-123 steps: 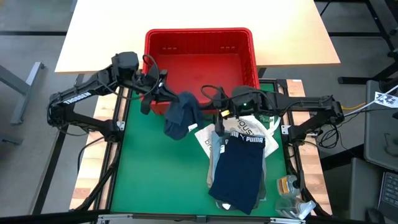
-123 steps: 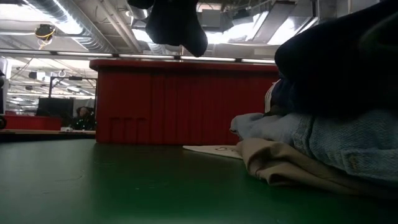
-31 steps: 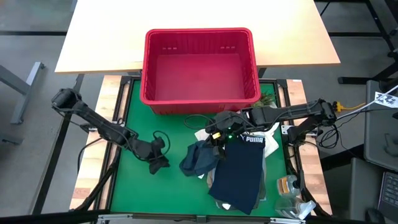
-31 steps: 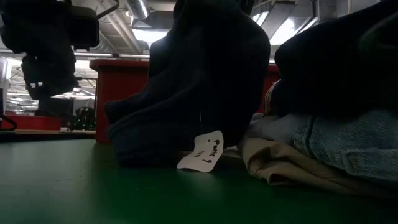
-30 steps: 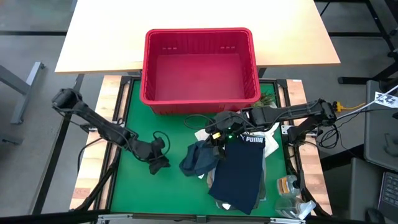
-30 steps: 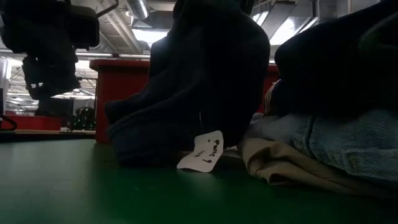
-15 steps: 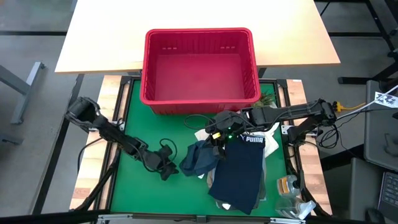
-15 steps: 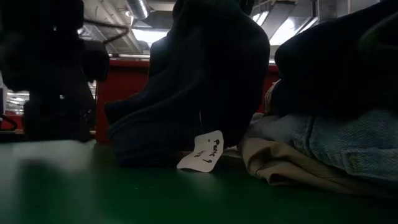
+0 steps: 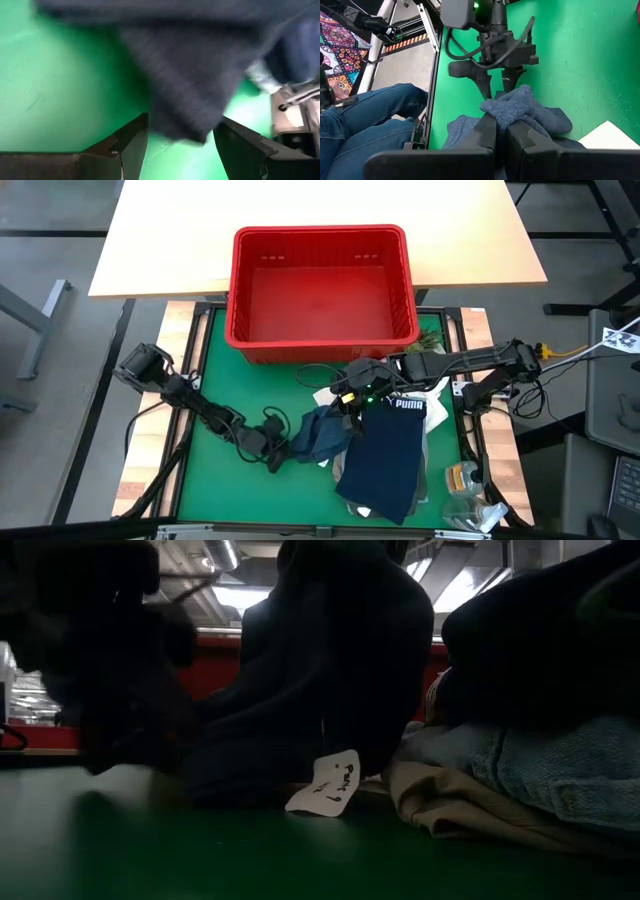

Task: Fold Laundry from Bin
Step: Fold the dark gray shorts

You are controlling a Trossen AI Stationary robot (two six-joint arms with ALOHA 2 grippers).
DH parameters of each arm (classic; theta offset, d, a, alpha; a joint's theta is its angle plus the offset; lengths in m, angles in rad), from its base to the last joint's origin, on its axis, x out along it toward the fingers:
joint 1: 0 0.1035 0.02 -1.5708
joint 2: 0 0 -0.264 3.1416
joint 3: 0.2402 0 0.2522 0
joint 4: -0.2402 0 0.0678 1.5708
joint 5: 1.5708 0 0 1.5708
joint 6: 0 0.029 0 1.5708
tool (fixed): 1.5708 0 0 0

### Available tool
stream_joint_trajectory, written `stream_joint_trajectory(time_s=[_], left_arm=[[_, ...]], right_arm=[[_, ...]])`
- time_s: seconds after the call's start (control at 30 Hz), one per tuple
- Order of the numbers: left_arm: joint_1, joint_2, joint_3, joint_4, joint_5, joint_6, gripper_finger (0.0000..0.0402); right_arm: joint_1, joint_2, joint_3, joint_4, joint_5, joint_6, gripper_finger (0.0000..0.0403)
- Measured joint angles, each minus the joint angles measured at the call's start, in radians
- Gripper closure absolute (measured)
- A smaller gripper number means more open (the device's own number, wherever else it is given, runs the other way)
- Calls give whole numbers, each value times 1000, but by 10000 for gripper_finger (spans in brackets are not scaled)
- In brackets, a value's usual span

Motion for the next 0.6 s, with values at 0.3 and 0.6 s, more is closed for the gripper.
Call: stream_joint_trajectory(time_s=[0.3,0.6], left_arm=[[36,-1,49,5,-14,112,225],[35,-10,55,0,225,103,391]], right_arm=[[0,0,0,0,0,0,391],[0,0,0,1,0,0,391]])
